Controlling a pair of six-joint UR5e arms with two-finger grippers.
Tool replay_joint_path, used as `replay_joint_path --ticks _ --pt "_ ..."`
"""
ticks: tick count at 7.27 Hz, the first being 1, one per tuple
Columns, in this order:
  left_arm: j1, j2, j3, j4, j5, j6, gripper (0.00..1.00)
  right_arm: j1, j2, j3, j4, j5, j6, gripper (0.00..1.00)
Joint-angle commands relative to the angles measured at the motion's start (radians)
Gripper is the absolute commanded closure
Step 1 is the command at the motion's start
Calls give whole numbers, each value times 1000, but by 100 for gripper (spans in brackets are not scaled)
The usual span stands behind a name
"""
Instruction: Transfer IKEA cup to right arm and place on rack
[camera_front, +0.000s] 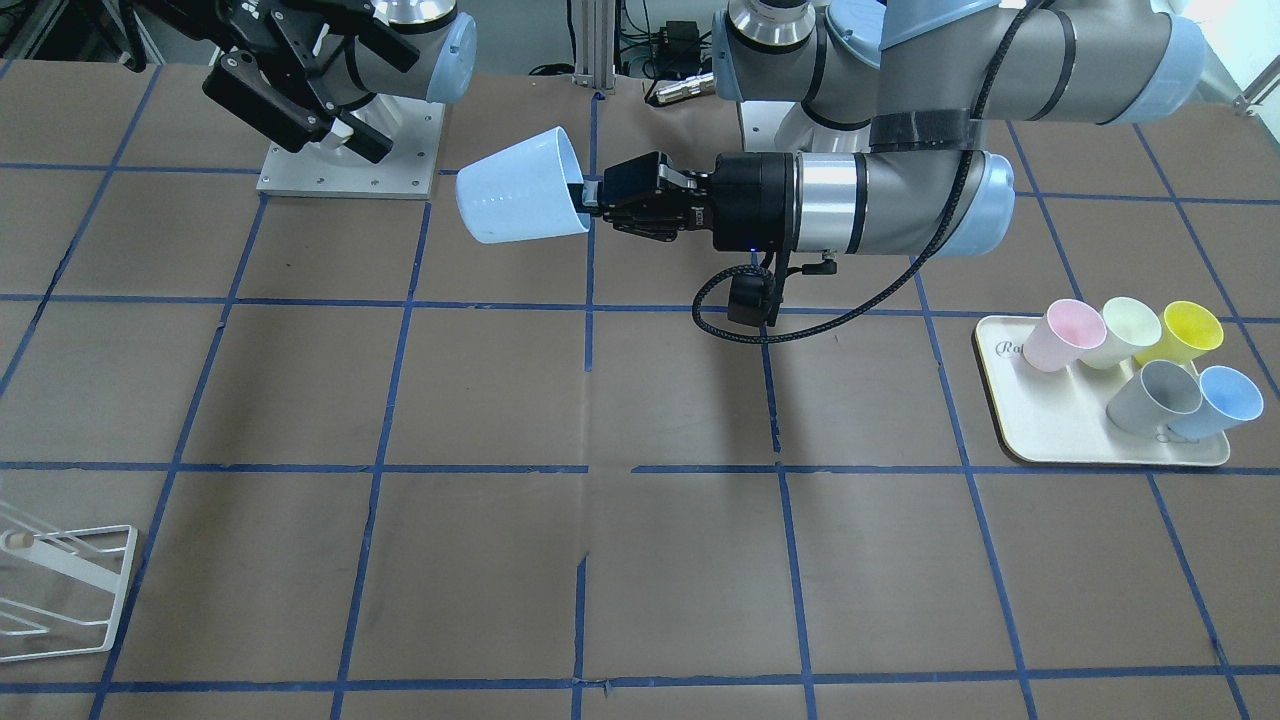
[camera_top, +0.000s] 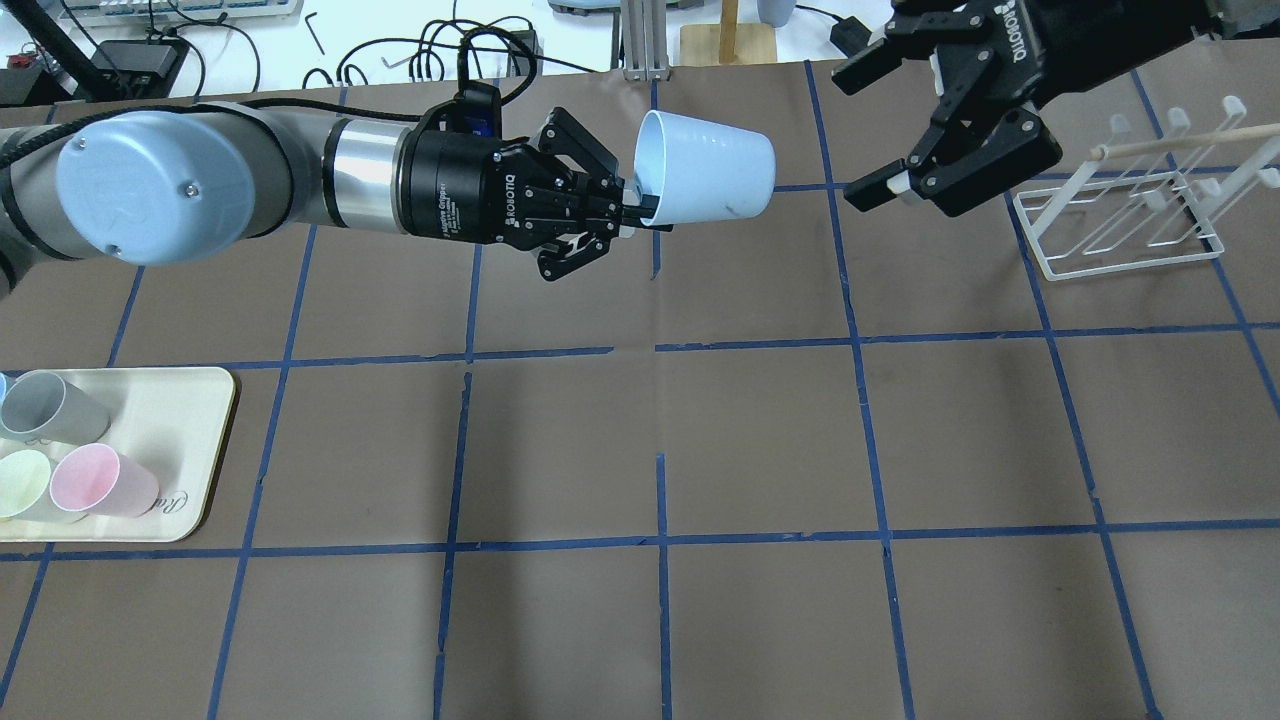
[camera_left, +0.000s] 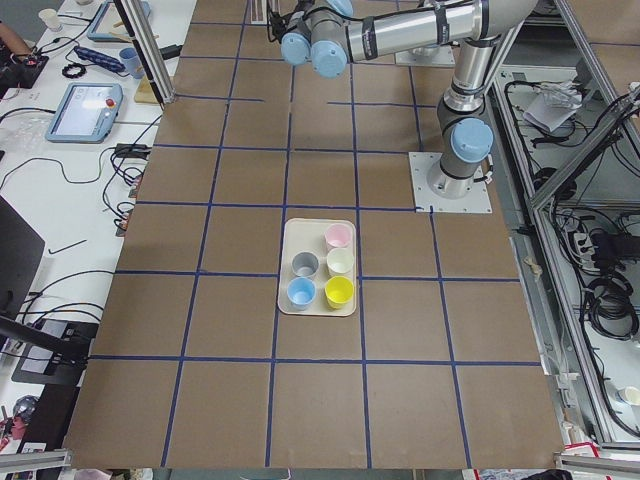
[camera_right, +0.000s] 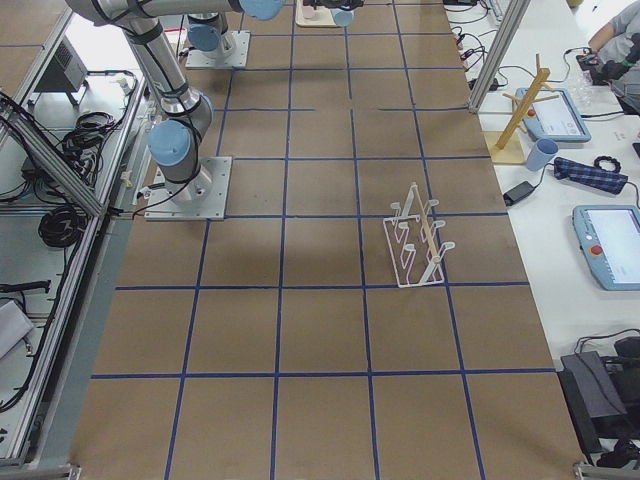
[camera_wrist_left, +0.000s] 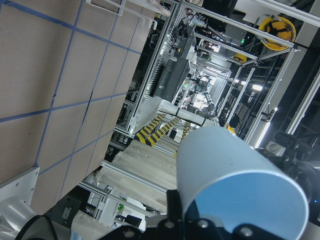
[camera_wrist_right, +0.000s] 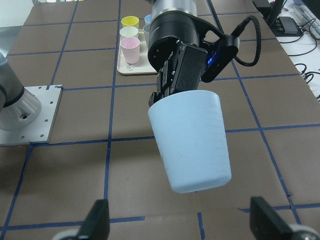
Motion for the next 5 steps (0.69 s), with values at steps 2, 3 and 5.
replay_joint_path --ticks 2,3,5 --pt "-10 0 1 0 -6 -1 100 85 14 26 -139 -19 110 0" --pt "-10 1 -1 -5 -44 -1 100 85 35 23 -201 -21 119 0" --pt "-10 9 -1 -8 -46 -1 100 90 51 36 -237 -19 171 0"
